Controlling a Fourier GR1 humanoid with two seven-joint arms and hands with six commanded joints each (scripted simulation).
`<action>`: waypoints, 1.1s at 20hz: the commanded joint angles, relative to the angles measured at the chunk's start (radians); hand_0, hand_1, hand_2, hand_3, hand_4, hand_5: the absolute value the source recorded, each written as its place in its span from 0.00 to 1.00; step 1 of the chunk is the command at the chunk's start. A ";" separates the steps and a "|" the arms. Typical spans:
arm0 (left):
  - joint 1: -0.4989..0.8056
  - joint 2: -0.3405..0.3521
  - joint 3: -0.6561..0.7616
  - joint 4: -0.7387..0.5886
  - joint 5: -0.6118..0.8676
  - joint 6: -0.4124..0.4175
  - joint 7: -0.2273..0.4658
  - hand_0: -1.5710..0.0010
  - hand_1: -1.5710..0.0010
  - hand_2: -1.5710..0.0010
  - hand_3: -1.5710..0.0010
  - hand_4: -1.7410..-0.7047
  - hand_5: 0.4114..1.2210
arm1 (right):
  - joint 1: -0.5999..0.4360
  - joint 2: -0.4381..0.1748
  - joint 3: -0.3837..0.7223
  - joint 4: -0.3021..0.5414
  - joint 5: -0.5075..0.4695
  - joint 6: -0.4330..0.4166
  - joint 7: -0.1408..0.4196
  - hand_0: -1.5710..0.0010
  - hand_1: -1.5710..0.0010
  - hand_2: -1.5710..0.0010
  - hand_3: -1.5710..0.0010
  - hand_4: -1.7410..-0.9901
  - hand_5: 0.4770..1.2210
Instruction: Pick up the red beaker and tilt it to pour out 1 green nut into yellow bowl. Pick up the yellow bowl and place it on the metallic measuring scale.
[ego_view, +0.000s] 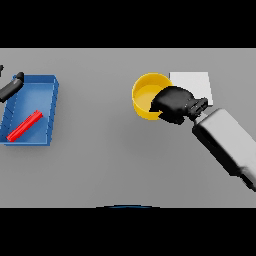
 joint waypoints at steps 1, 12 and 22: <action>-0.007 -0.001 -0.002 -0.002 -0.001 -0.002 0.011 1.00 1.00 1.00 1.00 0.98 0.35 | -0.007 -0.004 -0.010 0.013 0.003 -0.012 0.003 0.00 0.00 0.03 0.26 0.00 1.00; 0.001 0.005 -0.005 -0.036 0.010 0.010 0.062 1.00 1.00 1.00 1.00 0.97 0.40 | -0.071 -0.056 -0.107 0.264 0.030 -0.178 -0.060 0.00 0.00 0.02 0.27 0.00 1.00; 0.013 0.019 -0.007 -0.047 0.004 0.014 0.069 1.00 1.00 1.00 1.00 0.98 0.37 | -0.123 -0.019 -0.161 0.572 0.039 -0.297 -0.088 0.00 0.00 0.08 0.16 0.00 1.00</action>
